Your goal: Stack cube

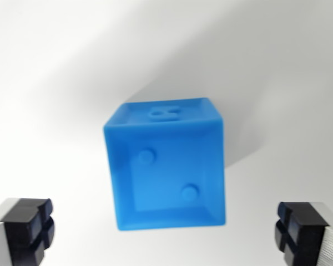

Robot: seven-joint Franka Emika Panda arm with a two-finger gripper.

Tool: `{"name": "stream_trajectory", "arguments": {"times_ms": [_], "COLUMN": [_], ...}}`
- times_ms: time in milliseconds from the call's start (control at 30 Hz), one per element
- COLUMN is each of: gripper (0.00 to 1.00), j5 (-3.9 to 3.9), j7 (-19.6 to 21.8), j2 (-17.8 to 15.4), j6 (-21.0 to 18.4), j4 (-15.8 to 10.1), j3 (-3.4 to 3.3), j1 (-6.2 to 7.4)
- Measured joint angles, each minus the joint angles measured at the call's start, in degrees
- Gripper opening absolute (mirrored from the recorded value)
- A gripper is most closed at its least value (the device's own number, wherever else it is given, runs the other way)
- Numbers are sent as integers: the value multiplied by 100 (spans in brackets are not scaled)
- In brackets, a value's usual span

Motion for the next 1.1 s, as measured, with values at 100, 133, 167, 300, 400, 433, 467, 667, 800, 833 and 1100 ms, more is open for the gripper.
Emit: {"name": "stream_trajectory", "arguments": {"times_ms": [100,133,167,300,400,433,467,667,800,833,1100], "gripper": [100,100,100,100,100,100,100,100,100,0,0], "j5": [110,144,160,238,260,261,263,263,263,263,263], "j7": [-78,-103,-115,-180,-205,-206,-209,-212,-212,-212,-212], "j2": [263,346,386,661,833,861,917,1150,1234,1241,1243], "j6": [204,273,304,528,660,682,728,896,965,971,976], "j4": [49,65,72,129,170,178,194,255,277,278,281], "j3": [66,94,109,222,297,309,332,421,450,452,455], "j1": [-34,-53,-64,-160,-234,-245,-267,-357,-387,-391,-394]}}
